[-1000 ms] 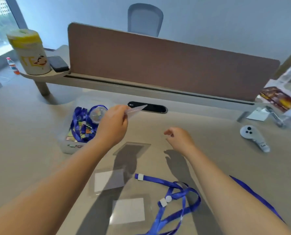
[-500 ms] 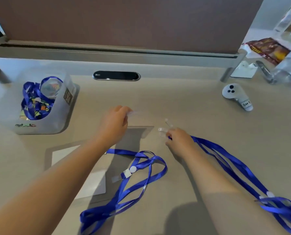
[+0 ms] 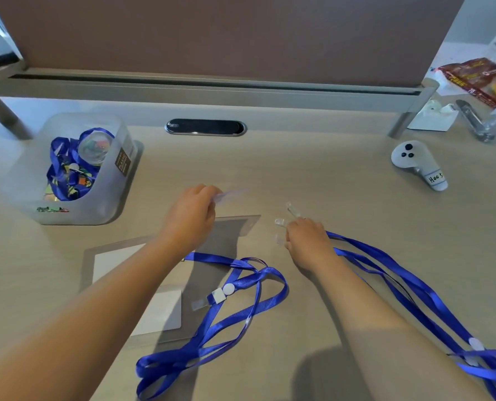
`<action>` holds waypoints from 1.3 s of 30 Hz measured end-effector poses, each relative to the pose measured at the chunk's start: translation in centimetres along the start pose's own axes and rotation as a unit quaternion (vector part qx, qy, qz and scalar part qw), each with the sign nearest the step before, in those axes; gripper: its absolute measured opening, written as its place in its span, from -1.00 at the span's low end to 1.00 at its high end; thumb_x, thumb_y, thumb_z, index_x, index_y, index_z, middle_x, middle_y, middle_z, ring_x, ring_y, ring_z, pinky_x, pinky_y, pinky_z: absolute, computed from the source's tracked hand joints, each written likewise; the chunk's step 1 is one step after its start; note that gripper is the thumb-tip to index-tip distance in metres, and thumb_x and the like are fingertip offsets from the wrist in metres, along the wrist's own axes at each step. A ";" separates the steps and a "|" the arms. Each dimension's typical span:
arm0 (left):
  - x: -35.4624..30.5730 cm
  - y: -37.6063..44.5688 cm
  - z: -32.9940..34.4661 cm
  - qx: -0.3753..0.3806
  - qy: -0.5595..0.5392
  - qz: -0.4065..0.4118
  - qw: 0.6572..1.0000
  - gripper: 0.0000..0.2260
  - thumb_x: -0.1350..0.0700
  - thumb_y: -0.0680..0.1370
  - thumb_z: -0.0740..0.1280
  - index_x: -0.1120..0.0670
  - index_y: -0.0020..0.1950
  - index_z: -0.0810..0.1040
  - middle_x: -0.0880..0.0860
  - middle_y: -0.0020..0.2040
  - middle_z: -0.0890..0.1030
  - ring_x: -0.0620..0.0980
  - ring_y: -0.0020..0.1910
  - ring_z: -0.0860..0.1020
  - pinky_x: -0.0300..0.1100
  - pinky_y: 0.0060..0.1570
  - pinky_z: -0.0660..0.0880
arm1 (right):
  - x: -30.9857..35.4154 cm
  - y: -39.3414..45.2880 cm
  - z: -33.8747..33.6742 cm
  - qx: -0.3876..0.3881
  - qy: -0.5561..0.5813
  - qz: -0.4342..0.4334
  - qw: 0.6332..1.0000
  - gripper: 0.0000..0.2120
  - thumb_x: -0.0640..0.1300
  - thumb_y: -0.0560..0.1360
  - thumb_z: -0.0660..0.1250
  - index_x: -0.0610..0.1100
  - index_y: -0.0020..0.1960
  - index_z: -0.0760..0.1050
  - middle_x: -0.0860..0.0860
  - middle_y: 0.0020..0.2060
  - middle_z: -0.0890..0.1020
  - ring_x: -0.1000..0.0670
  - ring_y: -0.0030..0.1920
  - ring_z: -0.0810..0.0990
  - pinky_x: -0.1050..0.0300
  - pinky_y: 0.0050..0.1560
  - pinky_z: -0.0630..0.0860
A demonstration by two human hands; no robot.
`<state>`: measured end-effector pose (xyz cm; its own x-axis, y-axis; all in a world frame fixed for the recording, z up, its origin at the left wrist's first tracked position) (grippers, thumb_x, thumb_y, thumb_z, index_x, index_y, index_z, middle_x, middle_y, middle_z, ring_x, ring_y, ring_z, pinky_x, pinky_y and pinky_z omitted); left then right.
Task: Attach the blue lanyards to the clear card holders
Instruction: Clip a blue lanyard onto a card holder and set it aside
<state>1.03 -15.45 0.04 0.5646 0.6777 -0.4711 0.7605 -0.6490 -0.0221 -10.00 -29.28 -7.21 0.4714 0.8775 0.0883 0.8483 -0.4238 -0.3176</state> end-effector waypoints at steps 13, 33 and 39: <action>-0.4 0.1 -2.1 -0.035 -0.053 -0.033 0.997 -0.77 0.26 0.57 0.08 0.21 0.15 0.45 0.21 0.09 0.53 0.08 -0.12 0.41 -0.10 -0.17 0.37 | 0.0 0.8 -4.8 -0.073 0.225 0.038 0.971 -0.80 -0.24 0.55 0.14 -0.26 0.06 0.50 -0.08 -0.03 0.55 -0.09 -0.02 0.51 0.14 -0.08 0.33; -7.8 0.9 -16.4 -0.130 -0.433 0.017 0.892 -0.73 0.19 0.59 0.12 0.10 0.28 0.39 0.06 0.12 0.41 0.02 0.06 0.43 -0.27 -0.26 0.50 | 7.4 -3.6 -26.6 -0.167 0.520 -0.091 0.833 -0.74 -0.24 0.49 0.27 -0.14 -0.37 0.45 -0.01 -0.52 0.45 0.19 -0.73 0.32 0.43 -0.65 0.26; -7.6 0.5 -17.4 -0.138 -0.381 0.040 0.913 -0.70 0.19 0.58 0.13 0.05 0.32 0.38 -0.02 0.11 0.43 0.01 0.10 0.44 -0.21 -0.13 0.49 | 9.1 -4.2 -27.6 -0.190 0.492 -0.110 0.842 -0.78 -0.25 0.48 0.28 -0.19 -0.35 0.49 0.00 -0.53 0.41 0.09 -0.52 0.31 0.29 -0.45 0.26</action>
<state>2.71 -14.89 18.93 0.3135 0.1264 -0.9411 0.8381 -0.5027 0.2117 -2.66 -25.75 21.00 0.1064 0.4118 0.9050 0.8691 -0.4807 0.1166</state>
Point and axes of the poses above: each hand's wrist, its own y-axis towards the middle knuckle, its own z-axis out of the palm, x = y × z, the point moved 8 cm from there along y, towards the middle knuckle
